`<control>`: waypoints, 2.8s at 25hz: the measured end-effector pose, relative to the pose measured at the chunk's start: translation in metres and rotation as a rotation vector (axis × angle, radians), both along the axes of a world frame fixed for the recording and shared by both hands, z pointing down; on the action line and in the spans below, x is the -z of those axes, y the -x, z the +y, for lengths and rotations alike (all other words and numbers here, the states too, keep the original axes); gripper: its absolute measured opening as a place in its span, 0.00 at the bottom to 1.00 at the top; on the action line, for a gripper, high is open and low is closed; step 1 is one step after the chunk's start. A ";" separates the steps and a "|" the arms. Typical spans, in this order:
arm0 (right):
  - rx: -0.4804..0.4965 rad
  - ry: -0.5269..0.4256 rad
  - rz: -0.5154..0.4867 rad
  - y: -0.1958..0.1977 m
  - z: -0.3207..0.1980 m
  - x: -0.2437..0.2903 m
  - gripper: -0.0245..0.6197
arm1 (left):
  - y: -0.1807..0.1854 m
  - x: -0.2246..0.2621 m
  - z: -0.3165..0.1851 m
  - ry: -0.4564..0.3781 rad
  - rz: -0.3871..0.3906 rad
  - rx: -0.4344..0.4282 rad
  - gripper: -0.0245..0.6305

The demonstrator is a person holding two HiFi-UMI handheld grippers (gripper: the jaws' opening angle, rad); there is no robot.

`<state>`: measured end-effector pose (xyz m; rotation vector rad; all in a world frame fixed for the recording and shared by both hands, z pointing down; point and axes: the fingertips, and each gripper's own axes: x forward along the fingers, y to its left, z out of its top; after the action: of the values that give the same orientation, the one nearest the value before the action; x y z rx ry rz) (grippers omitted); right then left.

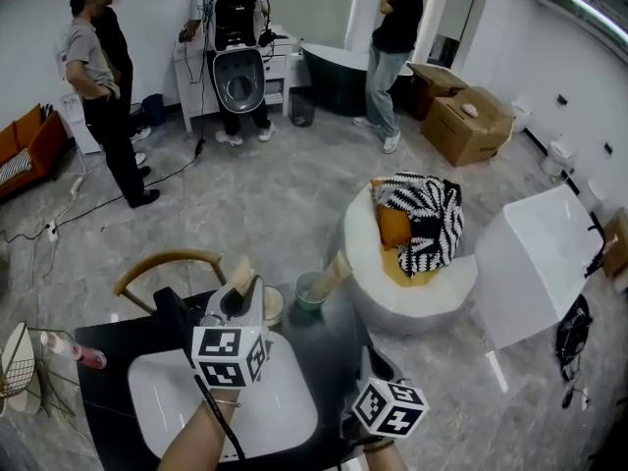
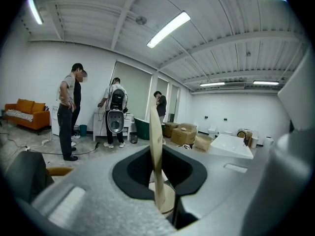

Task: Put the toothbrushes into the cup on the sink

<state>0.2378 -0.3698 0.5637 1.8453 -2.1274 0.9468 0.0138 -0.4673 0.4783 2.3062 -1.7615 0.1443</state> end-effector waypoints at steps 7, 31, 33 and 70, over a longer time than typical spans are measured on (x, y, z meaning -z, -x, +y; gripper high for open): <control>0.006 0.011 -0.003 0.004 -0.001 -0.005 0.04 | 0.000 -0.013 0.001 0.042 0.028 0.011 0.10; 0.032 0.001 -0.021 0.038 0.018 0.001 0.04 | 0.019 -0.042 0.039 0.155 0.078 0.075 0.39; 0.033 -0.005 -0.022 0.040 0.021 0.004 0.04 | 0.019 -0.041 0.045 0.156 0.081 0.068 0.39; 0.079 -0.198 0.129 0.089 0.100 0.111 0.04 | 0.110 0.035 0.214 0.043 0.078 0.141 0.14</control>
<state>0.1489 -0.2697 0.4531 1.8375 -2.2655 0.6019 -0.0959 -0.2535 0.4436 2.1202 -1.8550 0.0655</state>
